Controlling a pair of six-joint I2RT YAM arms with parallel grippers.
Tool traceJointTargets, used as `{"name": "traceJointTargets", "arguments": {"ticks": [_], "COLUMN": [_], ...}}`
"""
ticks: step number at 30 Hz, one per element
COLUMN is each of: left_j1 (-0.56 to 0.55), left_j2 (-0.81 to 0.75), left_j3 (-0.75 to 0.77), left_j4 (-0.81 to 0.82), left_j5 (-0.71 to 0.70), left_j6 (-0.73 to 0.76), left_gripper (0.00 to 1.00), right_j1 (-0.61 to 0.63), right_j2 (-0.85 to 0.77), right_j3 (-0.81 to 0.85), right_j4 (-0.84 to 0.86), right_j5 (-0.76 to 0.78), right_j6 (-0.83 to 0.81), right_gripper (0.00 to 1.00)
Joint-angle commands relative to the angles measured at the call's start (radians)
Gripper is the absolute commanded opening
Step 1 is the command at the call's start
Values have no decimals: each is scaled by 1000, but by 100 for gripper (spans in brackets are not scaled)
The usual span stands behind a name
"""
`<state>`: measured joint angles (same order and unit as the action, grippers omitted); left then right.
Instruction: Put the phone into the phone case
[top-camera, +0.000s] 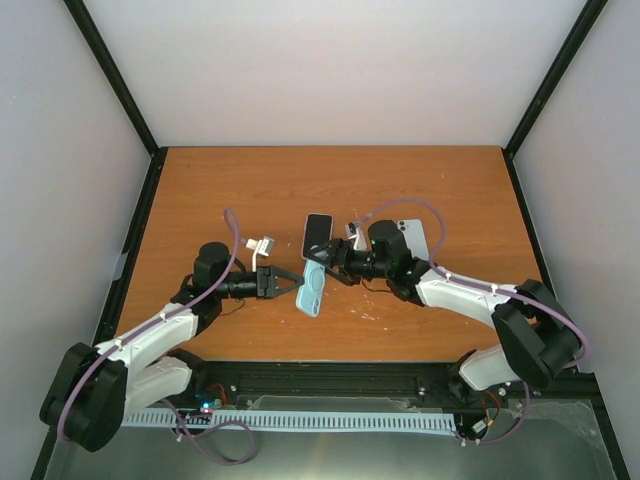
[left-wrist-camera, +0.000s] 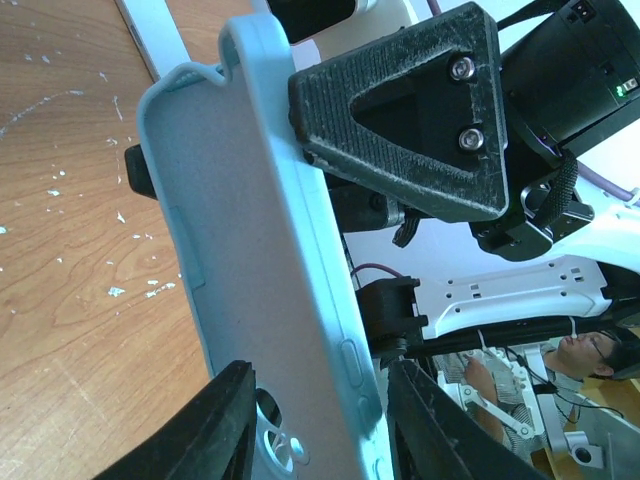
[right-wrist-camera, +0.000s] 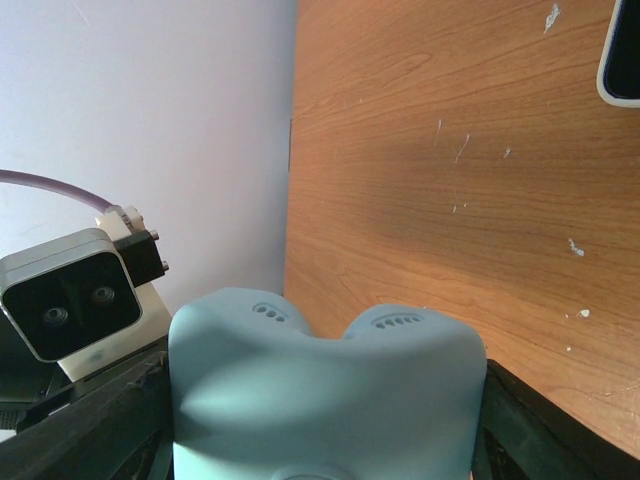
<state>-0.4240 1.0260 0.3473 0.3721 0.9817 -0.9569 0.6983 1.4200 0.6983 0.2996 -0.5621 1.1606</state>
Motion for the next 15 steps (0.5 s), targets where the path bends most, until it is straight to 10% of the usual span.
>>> {"name": "traceJointTargets", "arguments": {"ticks": [1, 10, 15], "left_j1": [-35, -59, -65], "left_j2": [18, 15, -61], "left_j3": [34, 64, 126], "left_j4": [70, 53, -81], "left_j5": [-26, -83, -220], "left_j6": [-18, 77, 336], "left_gripper": [36, 1, 0], "right_j1": [15, 15, -4], "right_j2": [14, 8, -107], "right_j3": [-3, -1, 34], "right_j4": [48, 3, -263], "right_j5": [1, 13, 187], "right_j6": [3, -49, -204], "right_gripper": [57, 58, 83]}}
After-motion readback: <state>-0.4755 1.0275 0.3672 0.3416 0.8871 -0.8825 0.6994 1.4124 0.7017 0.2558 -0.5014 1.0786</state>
